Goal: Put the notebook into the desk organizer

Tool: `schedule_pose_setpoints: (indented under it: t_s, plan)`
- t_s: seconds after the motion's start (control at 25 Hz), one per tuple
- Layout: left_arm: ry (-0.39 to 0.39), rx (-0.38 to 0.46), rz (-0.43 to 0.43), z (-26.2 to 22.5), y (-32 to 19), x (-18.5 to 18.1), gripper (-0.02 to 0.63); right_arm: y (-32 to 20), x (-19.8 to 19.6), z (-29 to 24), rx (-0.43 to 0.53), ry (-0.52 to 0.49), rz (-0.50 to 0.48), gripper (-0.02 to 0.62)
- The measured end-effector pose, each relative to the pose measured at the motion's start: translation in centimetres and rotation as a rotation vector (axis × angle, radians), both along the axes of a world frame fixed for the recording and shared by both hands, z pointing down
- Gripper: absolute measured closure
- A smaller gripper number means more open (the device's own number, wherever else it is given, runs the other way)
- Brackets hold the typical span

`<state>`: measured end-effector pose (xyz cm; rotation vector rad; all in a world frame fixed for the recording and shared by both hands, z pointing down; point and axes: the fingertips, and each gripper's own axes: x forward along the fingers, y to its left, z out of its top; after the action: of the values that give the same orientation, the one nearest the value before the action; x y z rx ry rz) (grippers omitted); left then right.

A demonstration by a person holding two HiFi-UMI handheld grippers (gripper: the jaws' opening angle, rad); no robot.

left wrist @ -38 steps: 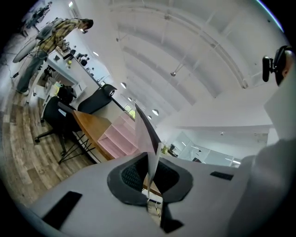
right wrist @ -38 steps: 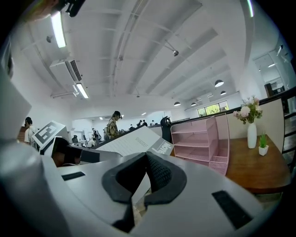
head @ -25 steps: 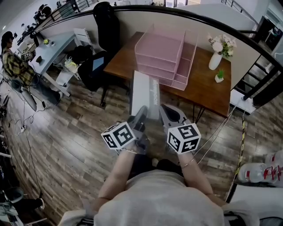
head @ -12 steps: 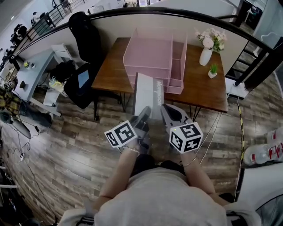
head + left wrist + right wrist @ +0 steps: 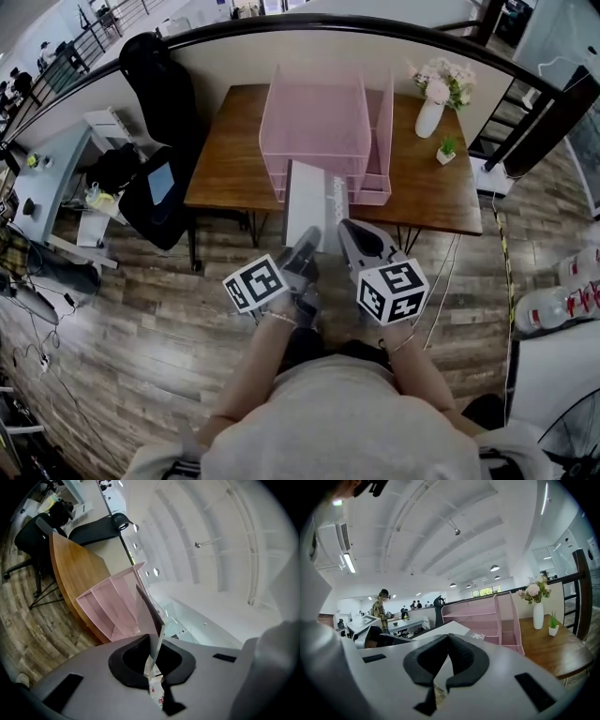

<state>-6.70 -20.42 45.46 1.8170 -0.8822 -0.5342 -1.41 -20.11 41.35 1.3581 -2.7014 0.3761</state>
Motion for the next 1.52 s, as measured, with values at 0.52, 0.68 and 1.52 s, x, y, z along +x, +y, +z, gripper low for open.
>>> schedule_pose_setpoints:
  t_s: [0.52, 0.68, 1.52]
  plan:
    - [0.127, -0.01, 0.086, -0.6, -3.0, -1.5, 0.592, -1.3, -1.5, 0.9, -0.015, 0.003, 0.105, 0.584]
    - [0.173, 0.017, 0.09, -1.4, -3.6, -1.7, 0.592, -1.3, -1.5, 1.5, -0.027, 0.016, 0.118, 0.584]
    - [0.126, -0.062, 0.018, 1.3, -8.0, -1.3, 0.592, -6.3, -0.8, 1.4, -0.043, 0.045, 0.065, 0.584]
